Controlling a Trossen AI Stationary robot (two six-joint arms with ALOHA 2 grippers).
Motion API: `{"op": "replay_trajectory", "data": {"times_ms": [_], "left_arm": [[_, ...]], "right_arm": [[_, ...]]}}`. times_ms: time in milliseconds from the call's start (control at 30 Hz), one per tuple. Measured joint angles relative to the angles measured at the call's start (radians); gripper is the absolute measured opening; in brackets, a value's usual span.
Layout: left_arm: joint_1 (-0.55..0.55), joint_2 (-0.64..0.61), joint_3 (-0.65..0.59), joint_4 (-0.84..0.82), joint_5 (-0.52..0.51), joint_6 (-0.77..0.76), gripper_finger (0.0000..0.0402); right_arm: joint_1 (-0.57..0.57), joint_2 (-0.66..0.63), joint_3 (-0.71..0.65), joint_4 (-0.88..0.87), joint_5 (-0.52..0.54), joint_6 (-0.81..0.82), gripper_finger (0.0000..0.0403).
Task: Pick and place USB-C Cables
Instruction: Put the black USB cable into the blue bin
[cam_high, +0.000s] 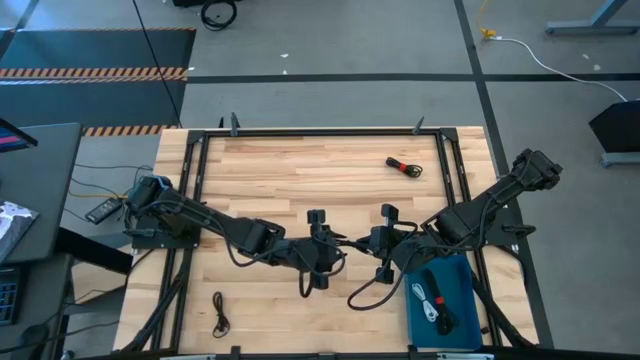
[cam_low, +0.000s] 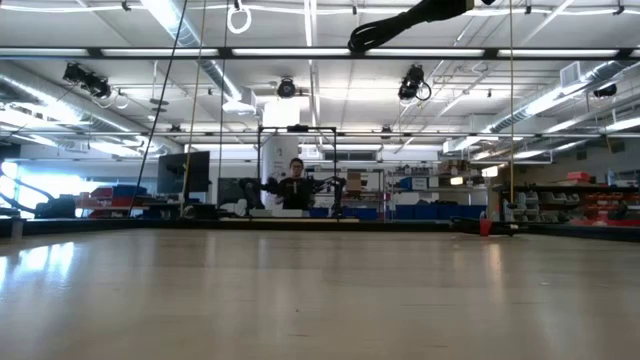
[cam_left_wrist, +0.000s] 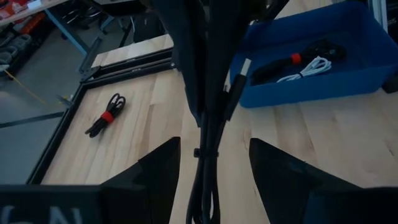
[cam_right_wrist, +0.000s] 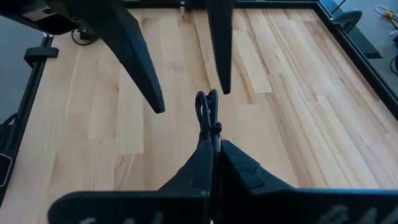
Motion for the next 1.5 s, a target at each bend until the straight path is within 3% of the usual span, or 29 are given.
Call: {"op": "replay_trajectory", "data": {"times_ms": [300, 667, 867, 1167, 1367, 1500], "left_arm": [[0.001, 0.000, 0.000, 0.023, 0.001, -0.044, 0.0197], [0.000, 0.000, 0.000, 0.031, 0.000, 0.050, 0.0197], [0.023, 0.000, 0.000, 0.029, -0.006, 0.061, 0.0197], [0.028, -0.007, 0.001, -0.099, -0.011, 0.034, 0.0197], [0.026, -0.007, 0.001, -0.097, -0.010, -0.017, 0.0197], [0.026, -0.007, 0.001, -0.097, -0.011, -0.027, 0.0195]], "right_arm": [[0.000, 0.000, 0.000, -0.007, -0.007, 0.010, 0.0016], [0.001, 0.000, 0.000, -0.078, -0.011, 0.051, 0.0016], [0.000, -0.001, 0.003, -0.173, -0.148, 0.112, 0.0016], [0.009, -0.002, 0.040, -0.567, -0.360, 0.375, 0.0016], [0.072, -0.003, 0.070, -0.720, -0.550, 0.551, 0.0016], [0.147, -0.003, 0.109, -0.760, -0.612, 0.650, 0.0016]]}}
